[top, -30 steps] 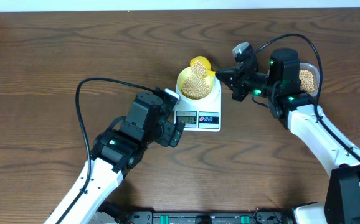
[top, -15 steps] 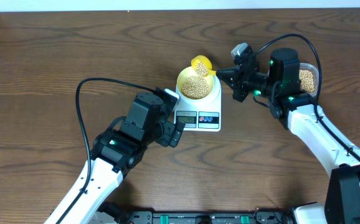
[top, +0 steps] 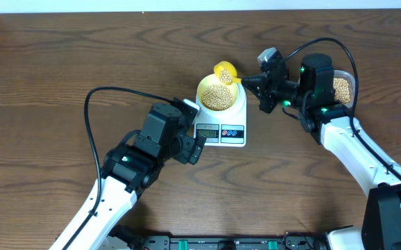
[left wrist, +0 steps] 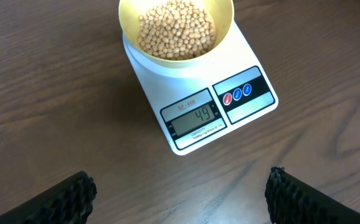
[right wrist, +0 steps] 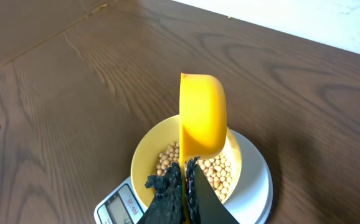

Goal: Scoop item into bowl and weigh 50g on scale
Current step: 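Tilt the scoop over the bowl to pour soybeans, right gripper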

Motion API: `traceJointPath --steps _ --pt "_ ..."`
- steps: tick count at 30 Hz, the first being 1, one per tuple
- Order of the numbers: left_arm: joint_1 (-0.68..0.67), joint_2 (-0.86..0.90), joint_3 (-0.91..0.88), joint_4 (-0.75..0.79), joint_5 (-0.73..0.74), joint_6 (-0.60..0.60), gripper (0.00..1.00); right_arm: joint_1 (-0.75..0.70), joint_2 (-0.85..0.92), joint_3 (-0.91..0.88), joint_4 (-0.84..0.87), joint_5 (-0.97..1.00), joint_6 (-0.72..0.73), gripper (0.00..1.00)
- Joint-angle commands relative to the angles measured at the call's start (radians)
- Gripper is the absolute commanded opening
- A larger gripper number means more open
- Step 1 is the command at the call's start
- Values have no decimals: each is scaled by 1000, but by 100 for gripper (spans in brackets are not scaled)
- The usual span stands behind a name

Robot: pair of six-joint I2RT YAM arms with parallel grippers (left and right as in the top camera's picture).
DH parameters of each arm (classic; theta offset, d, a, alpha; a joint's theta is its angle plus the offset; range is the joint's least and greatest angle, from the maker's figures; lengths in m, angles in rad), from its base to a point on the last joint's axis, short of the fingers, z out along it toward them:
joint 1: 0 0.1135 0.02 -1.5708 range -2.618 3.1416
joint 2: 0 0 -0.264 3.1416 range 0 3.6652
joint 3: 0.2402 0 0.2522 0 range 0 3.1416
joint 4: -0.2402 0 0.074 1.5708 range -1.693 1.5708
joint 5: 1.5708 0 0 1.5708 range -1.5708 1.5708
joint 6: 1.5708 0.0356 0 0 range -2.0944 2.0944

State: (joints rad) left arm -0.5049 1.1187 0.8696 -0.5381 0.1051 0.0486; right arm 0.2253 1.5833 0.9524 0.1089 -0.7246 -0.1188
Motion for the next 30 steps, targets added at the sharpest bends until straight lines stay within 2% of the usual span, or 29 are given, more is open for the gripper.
traceJointPath --steps 1,14,22,30 --pt "4 6 0 1 -9 -8 89 5 6 0 0 0 -17 1" --pt "4 6 0 1 -9 -8 89 5 6 0 0 0 26 1" --pt "4 6 0 1 -9 -8 89 4 6 0 3 -44 142 1" --pt "4 6 0 1 -9 -8 89 -19 6 0 10 -148 346 1"
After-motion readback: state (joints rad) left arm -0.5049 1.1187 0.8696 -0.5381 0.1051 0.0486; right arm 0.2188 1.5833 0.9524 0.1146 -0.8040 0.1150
